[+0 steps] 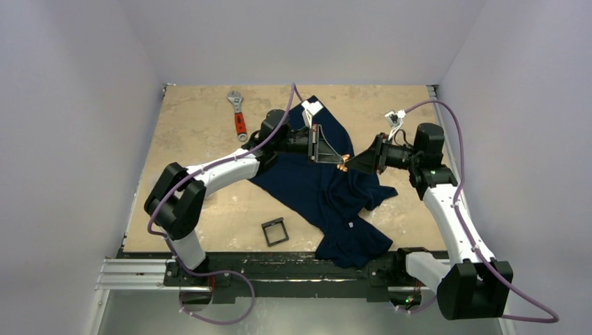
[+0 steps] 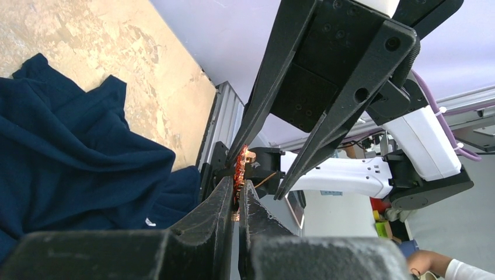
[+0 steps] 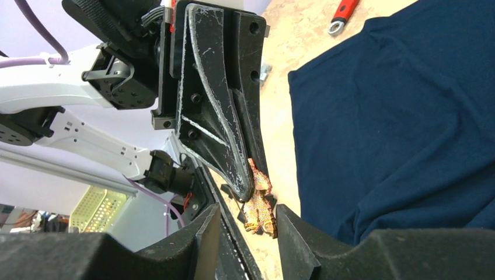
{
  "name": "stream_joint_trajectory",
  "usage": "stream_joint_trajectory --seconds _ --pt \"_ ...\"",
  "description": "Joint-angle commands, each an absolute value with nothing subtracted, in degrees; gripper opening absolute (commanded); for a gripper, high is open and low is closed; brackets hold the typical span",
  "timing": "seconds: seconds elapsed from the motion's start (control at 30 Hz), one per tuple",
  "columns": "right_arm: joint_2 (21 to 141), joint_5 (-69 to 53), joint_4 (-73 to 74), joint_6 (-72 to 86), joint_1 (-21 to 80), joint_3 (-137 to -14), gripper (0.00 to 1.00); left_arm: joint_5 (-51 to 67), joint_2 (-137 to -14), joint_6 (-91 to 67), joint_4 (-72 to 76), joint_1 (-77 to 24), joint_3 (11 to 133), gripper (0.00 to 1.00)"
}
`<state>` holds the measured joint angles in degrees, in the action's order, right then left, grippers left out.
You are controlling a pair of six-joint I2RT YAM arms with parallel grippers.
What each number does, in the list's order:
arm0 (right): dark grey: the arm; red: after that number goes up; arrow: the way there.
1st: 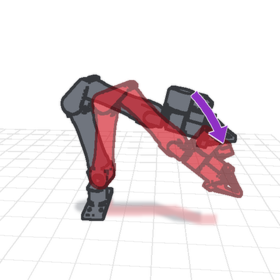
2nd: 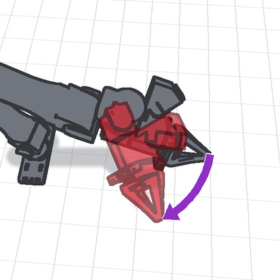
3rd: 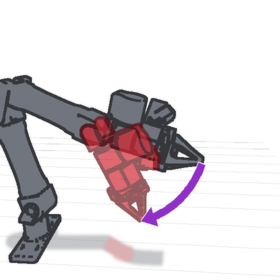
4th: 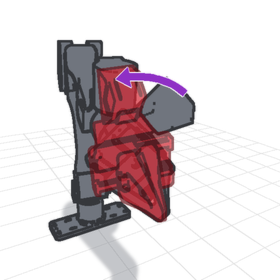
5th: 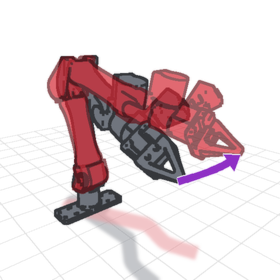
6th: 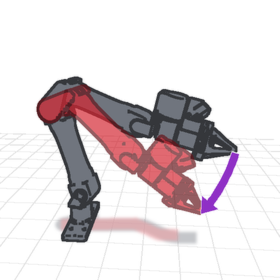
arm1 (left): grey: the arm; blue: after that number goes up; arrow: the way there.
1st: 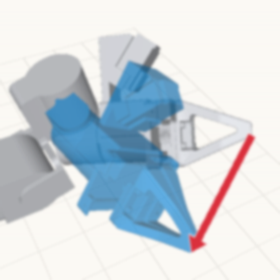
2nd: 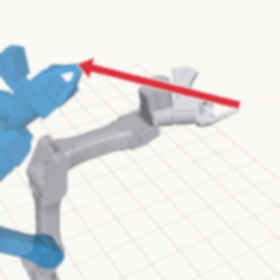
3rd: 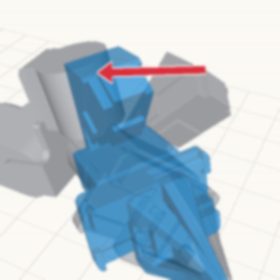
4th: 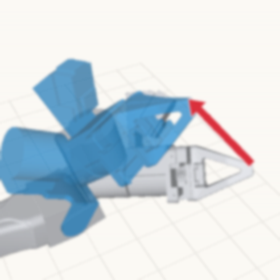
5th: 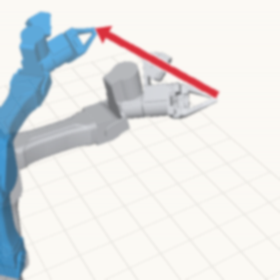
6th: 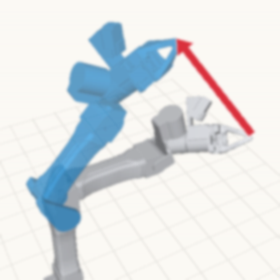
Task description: Remove the brooch from the garment
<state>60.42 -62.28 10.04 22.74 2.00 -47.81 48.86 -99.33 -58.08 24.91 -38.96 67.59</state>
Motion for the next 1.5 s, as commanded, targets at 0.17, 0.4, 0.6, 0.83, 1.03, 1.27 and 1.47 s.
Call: stream_joint_trajectory --seconds 0.17,0.4,0.6,0.83,1.03,1.27,1.47 --pt "60.6 -60.6 7.0 24.2 2.5 -47.0 0.36 48.9 -96.8 -59.0 29.0 -38.8 67.6 0.00" --pt "61.4 -58.5 7.0 24.9 2.5 -47.2 0.31 48.6 -96.6 -58.6 28.9 -38.8 67.5 0.00" --pt "61.7 -55.9 8.3 25.1 2.5 -48.0 0.27 47.9 -96.2 -57.8 28.2 -38.8 67.5 0.00" --pt "61.2 -53.3 9.8 24.4 2.5 -48.6 0.23 47.3 -96.0 -57.4 28.1 -38.8 67.4 0.00" --pt "60.5 -52.8 10.5 23.3 2.5 -48.7 0.22 46.9 -96.2 -57.5 28.0 -38.8 67.3 0.00" --pt "60.4 -53.5 11.9 22.3 2.5 -48.6 0.18 46.8 -96.2 -57.5 28.4 -38.7 67.1 0.00" --pt "59.6 -55.9 10.7 21.1 2.5 -48.3 0.25 46.4 -96.1 -57.6 28.0 -38.6 67.0 0.00"
